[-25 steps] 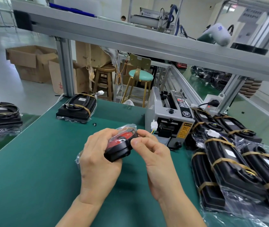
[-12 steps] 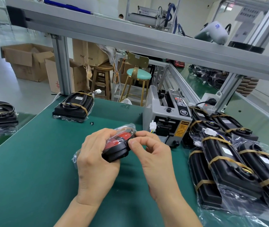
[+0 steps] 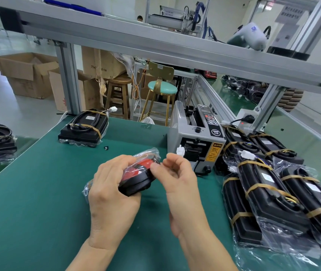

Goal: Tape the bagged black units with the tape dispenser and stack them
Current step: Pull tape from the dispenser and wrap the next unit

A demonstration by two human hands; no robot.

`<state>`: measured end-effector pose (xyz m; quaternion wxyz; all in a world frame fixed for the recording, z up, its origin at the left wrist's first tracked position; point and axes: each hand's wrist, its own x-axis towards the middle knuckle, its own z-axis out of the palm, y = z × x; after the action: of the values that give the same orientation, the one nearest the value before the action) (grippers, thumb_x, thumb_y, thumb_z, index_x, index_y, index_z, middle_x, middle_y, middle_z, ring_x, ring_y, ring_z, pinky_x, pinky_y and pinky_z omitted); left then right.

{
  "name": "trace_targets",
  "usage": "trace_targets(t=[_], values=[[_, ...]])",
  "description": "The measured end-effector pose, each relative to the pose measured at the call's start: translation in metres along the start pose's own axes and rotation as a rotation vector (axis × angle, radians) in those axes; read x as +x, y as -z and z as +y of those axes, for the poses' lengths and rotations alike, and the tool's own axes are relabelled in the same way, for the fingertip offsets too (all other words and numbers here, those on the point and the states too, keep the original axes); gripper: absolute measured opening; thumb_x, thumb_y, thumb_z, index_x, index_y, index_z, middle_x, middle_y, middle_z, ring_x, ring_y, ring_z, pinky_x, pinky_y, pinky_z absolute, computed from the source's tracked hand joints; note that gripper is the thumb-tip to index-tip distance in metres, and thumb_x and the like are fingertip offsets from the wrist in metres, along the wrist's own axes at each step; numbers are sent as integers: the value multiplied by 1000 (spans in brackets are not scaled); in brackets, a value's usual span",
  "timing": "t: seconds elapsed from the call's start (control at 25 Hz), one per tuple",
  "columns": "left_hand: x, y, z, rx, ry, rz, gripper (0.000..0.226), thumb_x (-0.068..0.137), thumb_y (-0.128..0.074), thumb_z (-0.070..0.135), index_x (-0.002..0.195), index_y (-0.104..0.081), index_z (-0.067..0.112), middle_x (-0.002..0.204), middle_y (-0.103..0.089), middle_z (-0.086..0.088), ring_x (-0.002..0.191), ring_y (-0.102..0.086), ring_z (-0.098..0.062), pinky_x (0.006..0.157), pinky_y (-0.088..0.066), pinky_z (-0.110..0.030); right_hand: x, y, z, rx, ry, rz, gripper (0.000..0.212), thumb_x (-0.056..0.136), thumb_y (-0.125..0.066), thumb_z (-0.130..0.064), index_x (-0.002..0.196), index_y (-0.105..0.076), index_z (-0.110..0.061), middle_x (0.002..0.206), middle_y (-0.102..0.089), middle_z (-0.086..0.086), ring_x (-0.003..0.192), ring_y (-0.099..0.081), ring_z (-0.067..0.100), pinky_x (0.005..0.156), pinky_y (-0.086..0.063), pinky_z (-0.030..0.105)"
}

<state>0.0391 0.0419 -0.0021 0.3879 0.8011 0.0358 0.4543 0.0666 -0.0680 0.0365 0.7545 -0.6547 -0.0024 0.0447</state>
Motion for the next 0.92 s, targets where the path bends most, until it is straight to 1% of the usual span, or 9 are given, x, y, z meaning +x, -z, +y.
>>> trace_targets(t=[0.16,0.28,0.4,0.48,0.64,0.72,0.8,0.88,0.92], values=[[0,2,-1,-18,-1,8,58,52,-74,-22,103,-68,4,104,-65,-3,96,-61,-26,84,-51,-46,-4,-4,5,11,38,-42,32,82,-72,-12,106,-60,-29,106,-63,-13,101,-57,-2,82,-41,10],[0,5,-3,-55,24,20,56,55,-74,-19,104,-67,9,104,-63,4,97,-60,-20,85,-50,-42,-9,-4,7,-153,136,-114,44,71,-81,-20,106,-58,-34,107,-63,-19,102,-55,-10,78,-36,0],[-1,8,-2,-78,36,30,61,55,-78,-17,105,-65,15,105,-60,12,98,-59,-14,88,-48,-31,-3,3,2,-178,119,-147,56,58,-84,-27,106,-57,-35,106,-62,-18,98,-55,-10,75,-36,-1],[-1,9,-4,-98,43,30,64,54,-80,-16,105,-65,17,106,-60,11,98,-59,-13,90,-46,-24,2,5,-1,-124,77,-199,53,60,-87,-18,104,-59,-31,99,-63,-15,90,-56,-9,75,-39,3],[-4,11,-9,-116,31,-5,76,46,-77,-24,105,-64,21,109,-62,7,101,-61,-18,90,-49,-34,7,8,0,15,-1,-191,41,73,-77,0,103,-61,-23,93,-57,-8,84,-54,2,76,-44,11],[-2,15,-9,-174,67,-14,79,45,-77,-23,105,-64,27,108,-64,10,100,-62,-13,89,-48,-23,6,18,-12,-227,272,-169,43,76,-76,-1,106,-60,-28,100,-58,-11,91,-54,1,83,-40,11],[5,20,-8,-291,126,-40,72,46,-77,-10,104,-64,32,104,-67,12,96,-64,-6,85,-45,-11,7,26,-33,-527,588,-366,51,76,-74,-10,118,-56,-32,121,-57,-16,114,-49,-5,99,-31,9],[9,22,-9,-422,188,-76,67,44,-72,-4,100,-67,33,100,-70,10,91,-66,-5,82,-49,-12,18,33,-46,-884,655,-612,69,73,-77,-25,134,-48,-35,136,-51,-21,124,-40,-12,113,-18,19],[10,22,-12,-516,246,-91,67,41,-72,-5,98,-69,30,98,-72,7,89,-67,-7,82,-51,-16,26,38,-47,-1040,642,-627,75,71,-80,-31,137,-45,-38,137,-50,-22,120,-39,-15,115,-18,25]])
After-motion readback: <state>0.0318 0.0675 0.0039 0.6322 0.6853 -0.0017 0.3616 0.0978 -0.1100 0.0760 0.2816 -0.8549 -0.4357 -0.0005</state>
